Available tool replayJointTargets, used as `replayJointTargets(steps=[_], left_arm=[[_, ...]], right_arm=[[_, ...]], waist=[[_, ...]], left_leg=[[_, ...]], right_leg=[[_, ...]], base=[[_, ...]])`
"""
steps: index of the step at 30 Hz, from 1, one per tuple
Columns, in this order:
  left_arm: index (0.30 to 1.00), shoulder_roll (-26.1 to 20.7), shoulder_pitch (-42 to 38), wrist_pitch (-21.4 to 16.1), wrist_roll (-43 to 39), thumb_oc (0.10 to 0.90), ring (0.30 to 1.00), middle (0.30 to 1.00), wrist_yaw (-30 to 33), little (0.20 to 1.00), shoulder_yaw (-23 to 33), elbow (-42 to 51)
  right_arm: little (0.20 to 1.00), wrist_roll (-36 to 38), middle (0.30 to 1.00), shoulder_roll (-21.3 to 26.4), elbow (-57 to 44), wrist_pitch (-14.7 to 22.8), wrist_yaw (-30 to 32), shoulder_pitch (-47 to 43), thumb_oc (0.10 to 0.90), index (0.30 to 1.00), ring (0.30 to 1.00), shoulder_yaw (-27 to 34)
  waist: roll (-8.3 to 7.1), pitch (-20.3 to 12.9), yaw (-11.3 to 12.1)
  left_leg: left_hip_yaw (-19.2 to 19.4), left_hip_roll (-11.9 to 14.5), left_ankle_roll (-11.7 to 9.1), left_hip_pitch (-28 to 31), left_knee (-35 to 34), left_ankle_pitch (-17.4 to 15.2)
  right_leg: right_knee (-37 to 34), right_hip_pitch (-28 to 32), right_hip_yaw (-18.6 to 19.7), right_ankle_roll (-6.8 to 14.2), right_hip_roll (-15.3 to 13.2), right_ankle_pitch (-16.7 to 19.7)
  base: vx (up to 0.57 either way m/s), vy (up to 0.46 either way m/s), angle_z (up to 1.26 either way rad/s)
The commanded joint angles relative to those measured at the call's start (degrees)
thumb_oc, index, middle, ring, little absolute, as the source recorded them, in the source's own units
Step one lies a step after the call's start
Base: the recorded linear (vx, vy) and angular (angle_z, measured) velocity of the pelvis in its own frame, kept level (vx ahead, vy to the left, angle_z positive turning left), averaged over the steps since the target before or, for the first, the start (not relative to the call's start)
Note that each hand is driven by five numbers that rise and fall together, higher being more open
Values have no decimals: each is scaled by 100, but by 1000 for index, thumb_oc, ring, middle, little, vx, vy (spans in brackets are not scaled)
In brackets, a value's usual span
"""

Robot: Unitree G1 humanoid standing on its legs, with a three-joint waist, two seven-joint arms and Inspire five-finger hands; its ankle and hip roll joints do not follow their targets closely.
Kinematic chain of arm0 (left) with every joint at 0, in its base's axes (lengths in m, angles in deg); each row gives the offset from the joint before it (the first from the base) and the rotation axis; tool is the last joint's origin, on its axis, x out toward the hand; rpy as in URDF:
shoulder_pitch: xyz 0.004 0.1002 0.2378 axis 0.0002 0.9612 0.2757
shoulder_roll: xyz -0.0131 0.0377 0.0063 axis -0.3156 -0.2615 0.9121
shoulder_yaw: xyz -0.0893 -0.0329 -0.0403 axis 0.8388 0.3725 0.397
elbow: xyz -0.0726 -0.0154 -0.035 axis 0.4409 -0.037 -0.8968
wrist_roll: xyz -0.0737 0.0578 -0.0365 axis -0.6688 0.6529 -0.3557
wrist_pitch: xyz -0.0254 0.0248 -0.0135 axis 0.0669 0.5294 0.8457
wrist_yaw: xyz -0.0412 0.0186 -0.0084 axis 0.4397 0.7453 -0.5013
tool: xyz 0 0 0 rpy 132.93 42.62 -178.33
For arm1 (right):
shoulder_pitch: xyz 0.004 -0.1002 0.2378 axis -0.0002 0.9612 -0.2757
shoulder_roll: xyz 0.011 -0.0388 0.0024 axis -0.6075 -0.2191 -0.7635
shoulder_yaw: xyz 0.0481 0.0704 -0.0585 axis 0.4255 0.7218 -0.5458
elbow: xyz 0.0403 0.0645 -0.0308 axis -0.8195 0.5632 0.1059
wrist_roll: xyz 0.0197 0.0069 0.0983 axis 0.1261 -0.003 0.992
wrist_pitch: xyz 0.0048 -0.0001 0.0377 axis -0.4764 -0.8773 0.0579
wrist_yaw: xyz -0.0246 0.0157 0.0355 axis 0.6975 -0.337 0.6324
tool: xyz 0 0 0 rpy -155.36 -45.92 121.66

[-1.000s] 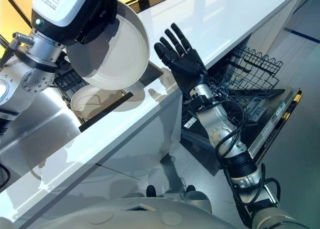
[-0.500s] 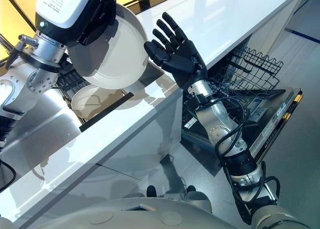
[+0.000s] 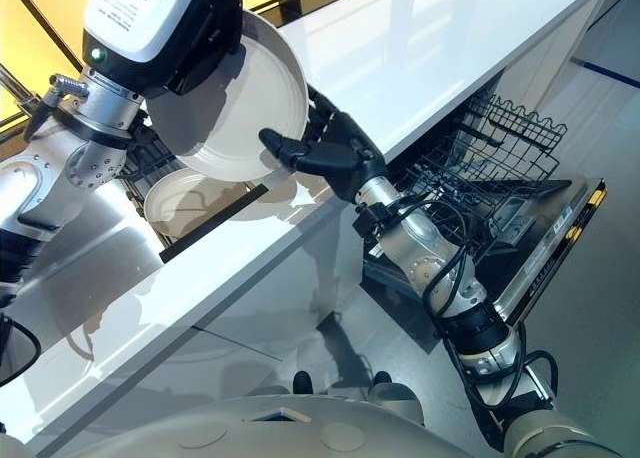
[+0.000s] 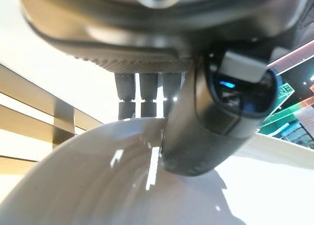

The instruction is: Pick up plates and place into dishwasher.

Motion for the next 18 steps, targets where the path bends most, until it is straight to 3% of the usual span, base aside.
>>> replayJointTargets(steps=[1, 5, 6, 7, 8, 10, 16, 17, 18], left_arm=[[300, 8, -886, 224, 91, 100, 300, 300, 501, 200, 35, 20], [300, 77, -950, 121, 159, 100, 300, 300, 432, 200, -150, 184], [300, 104, -947, 102, 164, 100, 300, 300, 415, 200, -180, 236], [300, 128, -945, 67, 125, 100, 300, 300, 414, 200, -216, 256], [300, 167, -943, 68, 105, 100, 300, 300, 389, 200, -247, 294], [300, 292, -899, 81, 22, 100, 300, 300, 313, 200, -287, 363], [302, 483, -547, 57, 24, 103, 302, 302, 131, 203, -77, 553], [472, 505, -501, 47, -34, 300, 472, 472, 89, 400, -44, 550], [573, 527, -461, 46, -60, 418, 573, 573, 70, 518, -13, 563]], right_arm=[[900, 643, 900, -200, -95, 161, 12, -744, 800, 900, 900, 65], [900, 997, 900, -226, 54, 275, 138, -737, 800, 900, 900, -32], [837, 989, 846, -257, 63, 352, 154, -746, 737, 846, 846, -44], [549, 970, 599, -282, 68, 459, 204, -760, 449, 599, 599, -56], [200, 1011, 300, -285, 67, 587, 239, -784, 100, 300, 300, -40], [200, 858, 300, -376, 66, 895, 309, -824, 100, 300, 300, -15], [200, 467, 300, -439, -104, 1139, 425, -771, 100, 300, 300, 100], [200, 410, 300, -447, -113, 1157, 421, -751, 100, 300, 300, 130], [200, 362, 300, -466, -132, 1168, 455, -733, 100, 300, 300, 140]], waist=[[-83, -480, 50], [-101, -466, 59], [-105, -464, 66], [-105, -462, 69], [-107, -457, 75], [-111, -445, 95], [-112, -438, 125], [-110, -435, 127], [-110, -435, 131]], left_leg=[[-42, -343, 144, 114, 45, -672], [-46, -337, 139, 134, 53, -679], [-51, -339, 139, 142, 54, -681], [-56, -339, 140, 146, 52, -681], [-65, -341, 138, 148, 54, -683], [-79, -346, 138, 151, 56, -687], [-78, -351, 139, 147, 52, -690], [-78, -350, 142, 149, 52, -695], [-76, -350, 143, 146, 54, -699]], right_leg=[[227, -64, -245, 133, 257, -397], [229, -41, -268, 130, 259, -406], [223, -30, -272, 128, 260, -407], [221, -27, -281, 127, 260, -404], [210, -16, -290, 126, 259, -402], [189, -3, -312, 134, 254, -390], [122, 7, -345, 140, 243, -354], [118, 6, -345, 142, 244, -352], [118, 3, -344, 140, 245, -355]], base=[[20, -16, 4], [23, -13, 1], [36, -14, 0], [34, -12, 0], [35, -12, 1], [49, -13, 1], [29, -5, 1], [0, 0, 0], [0, 0, 0]])
